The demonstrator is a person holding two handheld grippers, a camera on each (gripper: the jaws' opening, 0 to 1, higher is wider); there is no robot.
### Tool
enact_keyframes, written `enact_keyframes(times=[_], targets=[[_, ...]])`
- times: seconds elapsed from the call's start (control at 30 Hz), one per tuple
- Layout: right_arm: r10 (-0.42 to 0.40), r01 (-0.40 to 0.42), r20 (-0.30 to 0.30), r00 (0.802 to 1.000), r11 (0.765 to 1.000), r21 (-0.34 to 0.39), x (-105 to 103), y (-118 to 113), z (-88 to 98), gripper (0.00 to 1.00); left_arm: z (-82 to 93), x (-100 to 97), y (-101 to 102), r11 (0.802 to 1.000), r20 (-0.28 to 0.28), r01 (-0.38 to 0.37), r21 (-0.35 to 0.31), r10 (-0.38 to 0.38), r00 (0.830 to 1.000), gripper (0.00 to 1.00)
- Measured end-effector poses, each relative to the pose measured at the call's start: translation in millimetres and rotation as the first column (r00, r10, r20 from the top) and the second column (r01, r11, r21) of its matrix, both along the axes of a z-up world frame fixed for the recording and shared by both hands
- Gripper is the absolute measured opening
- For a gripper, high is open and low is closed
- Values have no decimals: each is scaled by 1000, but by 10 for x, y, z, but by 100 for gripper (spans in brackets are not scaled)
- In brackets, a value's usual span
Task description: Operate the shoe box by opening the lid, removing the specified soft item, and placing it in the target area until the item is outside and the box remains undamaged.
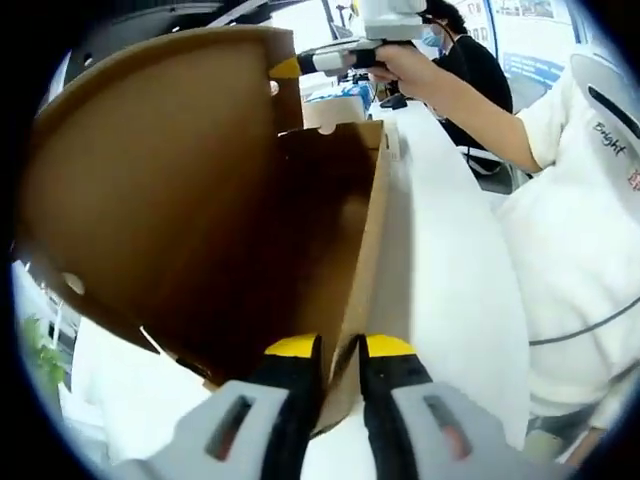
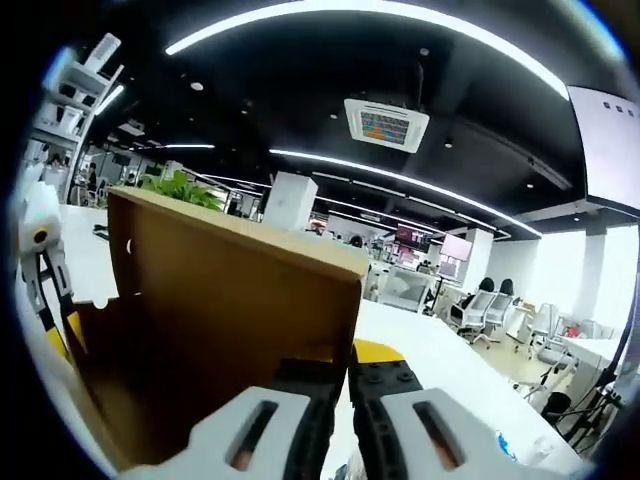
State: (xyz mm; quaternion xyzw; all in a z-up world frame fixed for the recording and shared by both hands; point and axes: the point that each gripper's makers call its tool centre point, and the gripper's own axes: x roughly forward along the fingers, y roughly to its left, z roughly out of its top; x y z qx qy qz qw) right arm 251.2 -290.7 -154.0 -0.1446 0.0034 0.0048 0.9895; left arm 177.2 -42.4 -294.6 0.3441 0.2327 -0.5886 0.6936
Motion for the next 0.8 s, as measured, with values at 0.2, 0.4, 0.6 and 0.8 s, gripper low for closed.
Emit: enact_keyframes(times=[0.2,0.4,0.6,0.8], targets=[[-3,3,-1,1000,1000,-3,-7,6,-8,1,17,3,-11,1000,-28,-22,-15,21,999,16],[-16,16,13,1000,1000,-23,-22,6,-20,1,92,-9,38,999,-19,-17,-33,16,1000,24],[-18,19,21,1000,999,-34,-35,4,-31,1,150,65,-65,973,-87,-129,-189,114,990,38],[-17,18,26,1000,999,-36,-44,2,-36,1,328,124,3,935,-77,-201,-293,187,979,44]])
